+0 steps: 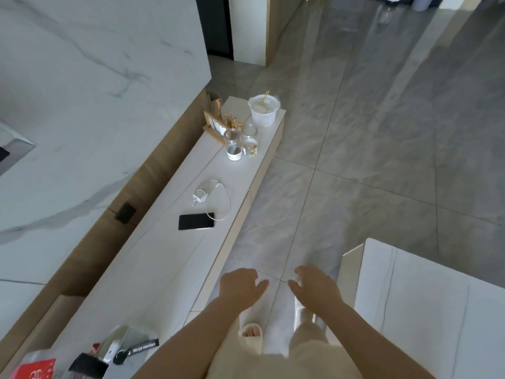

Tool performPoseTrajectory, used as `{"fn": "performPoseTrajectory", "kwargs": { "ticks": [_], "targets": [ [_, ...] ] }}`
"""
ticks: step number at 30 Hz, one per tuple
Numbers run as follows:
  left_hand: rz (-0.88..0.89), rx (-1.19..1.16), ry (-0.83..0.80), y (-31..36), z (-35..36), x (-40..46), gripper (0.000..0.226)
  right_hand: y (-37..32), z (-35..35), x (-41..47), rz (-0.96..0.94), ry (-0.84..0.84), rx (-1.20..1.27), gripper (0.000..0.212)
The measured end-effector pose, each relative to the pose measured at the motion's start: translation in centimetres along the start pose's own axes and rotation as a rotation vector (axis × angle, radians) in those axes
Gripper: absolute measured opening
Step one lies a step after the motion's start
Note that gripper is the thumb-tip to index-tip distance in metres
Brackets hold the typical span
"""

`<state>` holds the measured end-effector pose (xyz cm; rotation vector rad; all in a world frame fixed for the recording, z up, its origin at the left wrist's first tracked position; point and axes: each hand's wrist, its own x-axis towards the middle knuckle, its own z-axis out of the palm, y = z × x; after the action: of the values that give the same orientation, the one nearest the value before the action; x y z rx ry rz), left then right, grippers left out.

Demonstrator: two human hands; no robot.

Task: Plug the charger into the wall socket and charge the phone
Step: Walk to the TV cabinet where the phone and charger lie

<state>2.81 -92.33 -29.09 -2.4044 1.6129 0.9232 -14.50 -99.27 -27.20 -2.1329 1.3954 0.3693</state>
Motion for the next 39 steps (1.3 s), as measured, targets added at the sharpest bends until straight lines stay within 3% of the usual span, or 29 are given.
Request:
{"fn": "performPoseTrajectory", "kwargs": {
  "ticks": [13, 19, 26, 39],
  "targets": [
    [-0.459, -0.295, -0.008, 4.6, -3.5, 8.4, 0.053, 2.9, -8.9, 15.3, -0.34, -0.215, -0.354, 0.039],
    [-0.638, -0.471, 0.032, 5.1, -4.4, 9.6, 0.05, 0.6, -11.0, 20.5, -0.455, -0.277, -0.443, 0.039],
    [-0.813, -0.671, 0.057, 1.8, -6.3, 11.1, 0.032, -5.4, -10.6, 24.5, -0.582, -0.282, -0.472, 0.043],
    [-0.891, -0.81, 0.09, -7.9, -10.2, 15.0, 0.034, -16.2, -10.1, 30.4, -0.634, -0.305, -0.536, 0.042]
  ]
}}
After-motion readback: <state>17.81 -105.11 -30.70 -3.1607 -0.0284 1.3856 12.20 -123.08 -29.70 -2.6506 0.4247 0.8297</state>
